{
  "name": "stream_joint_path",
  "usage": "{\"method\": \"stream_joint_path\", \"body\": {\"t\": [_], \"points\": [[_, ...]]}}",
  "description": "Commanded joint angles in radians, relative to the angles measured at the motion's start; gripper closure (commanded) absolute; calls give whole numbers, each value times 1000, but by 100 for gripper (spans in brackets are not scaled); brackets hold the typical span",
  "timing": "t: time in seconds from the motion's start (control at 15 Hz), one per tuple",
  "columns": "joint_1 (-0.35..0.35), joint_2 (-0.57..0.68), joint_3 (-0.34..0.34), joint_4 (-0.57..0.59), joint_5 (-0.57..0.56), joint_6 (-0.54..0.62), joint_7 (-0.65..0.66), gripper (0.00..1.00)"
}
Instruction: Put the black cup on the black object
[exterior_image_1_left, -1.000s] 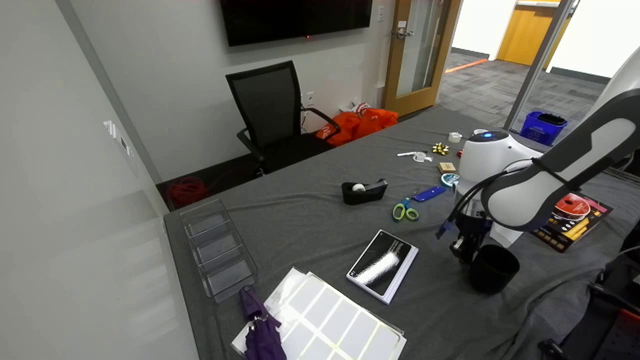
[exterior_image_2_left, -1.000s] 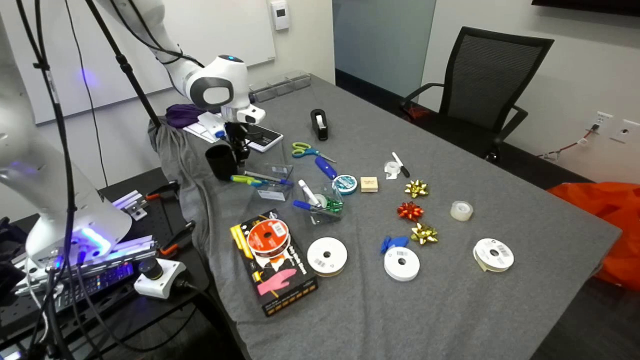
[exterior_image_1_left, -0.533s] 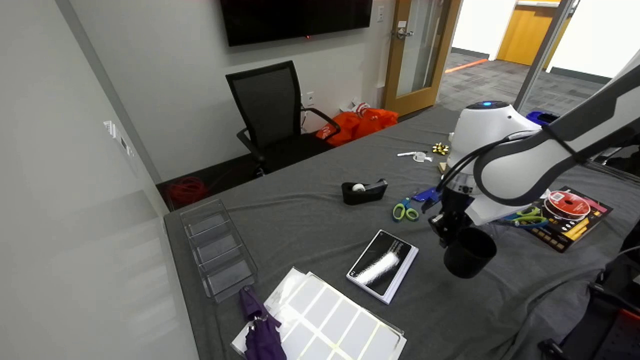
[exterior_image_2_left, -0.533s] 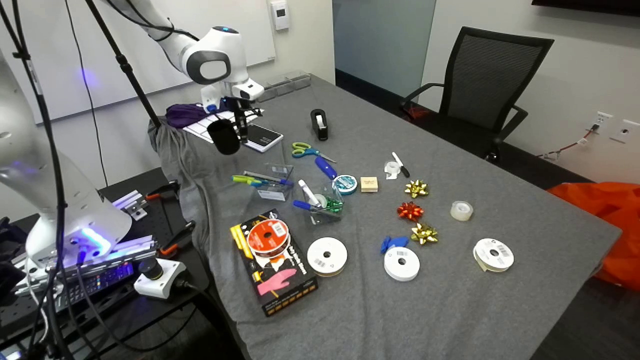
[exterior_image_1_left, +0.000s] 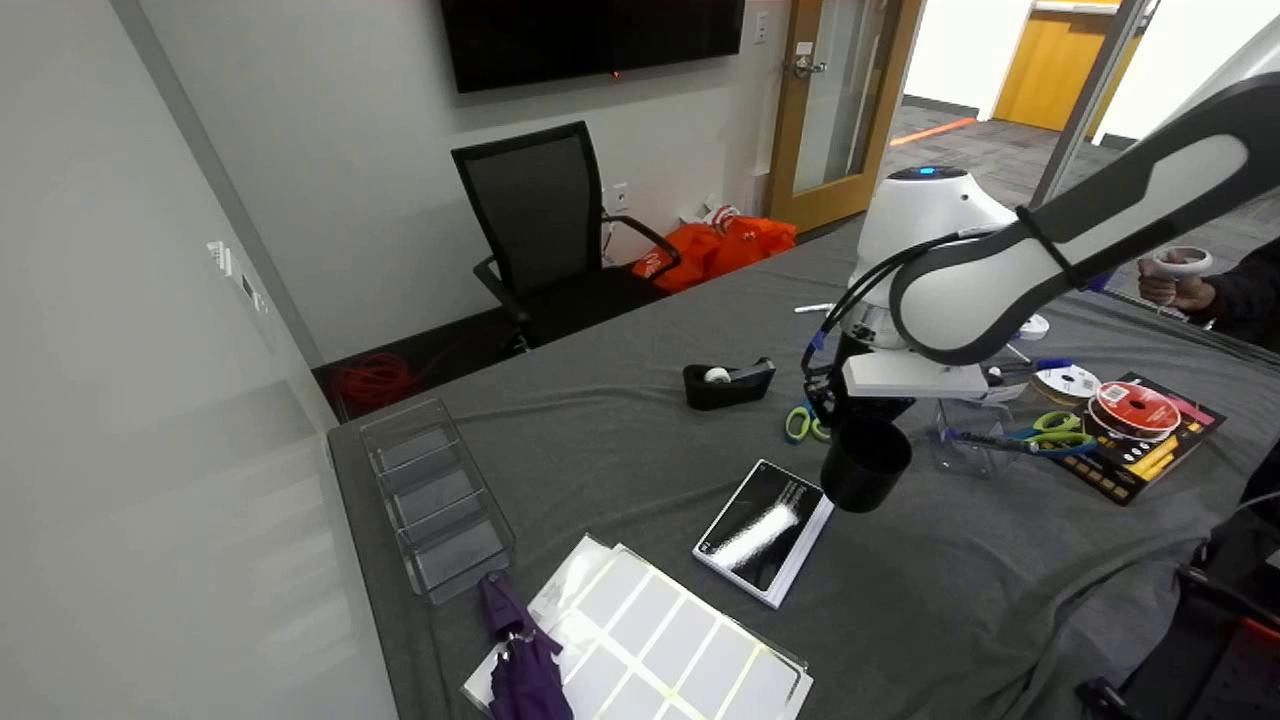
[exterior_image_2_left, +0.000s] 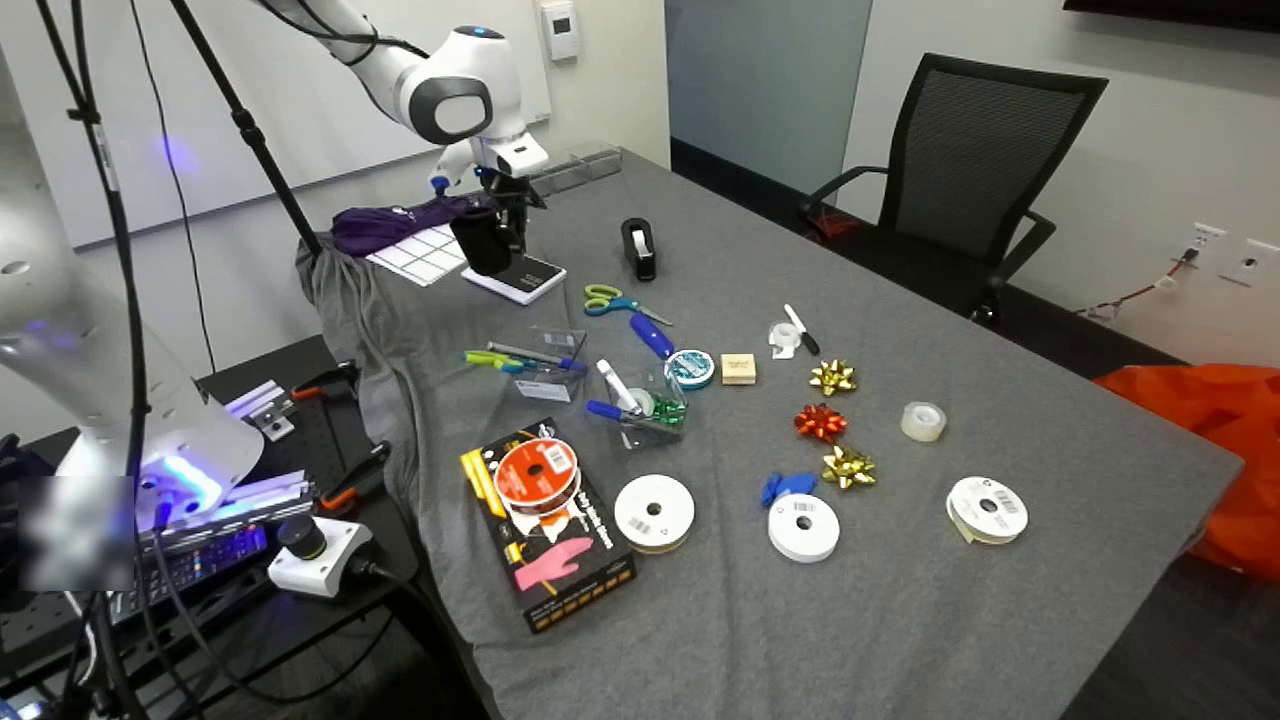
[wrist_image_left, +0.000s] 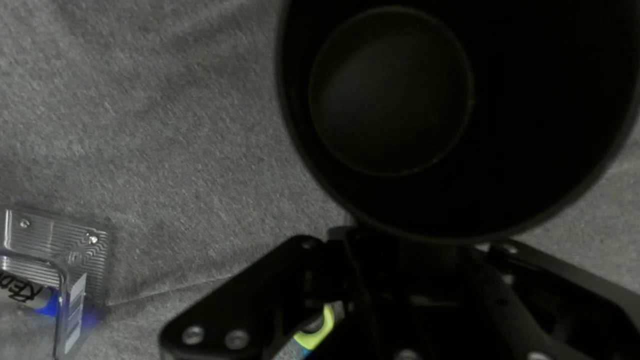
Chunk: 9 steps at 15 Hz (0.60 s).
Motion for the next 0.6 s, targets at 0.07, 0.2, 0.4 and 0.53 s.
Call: {"method": "stream_joint_path", "body": {"t": [0.07, 0.2, 0.4, 0.53], "points": [[-9, 124, -5, 136, 104, -59, 102, 95], [-22, 155, 11, 163, 174, -50, 112, 95], [-21, 188, 19, 189, 250, -31, 127, 95], [-13, 202, 17, 200, 278, -23, 151, 95]]}}
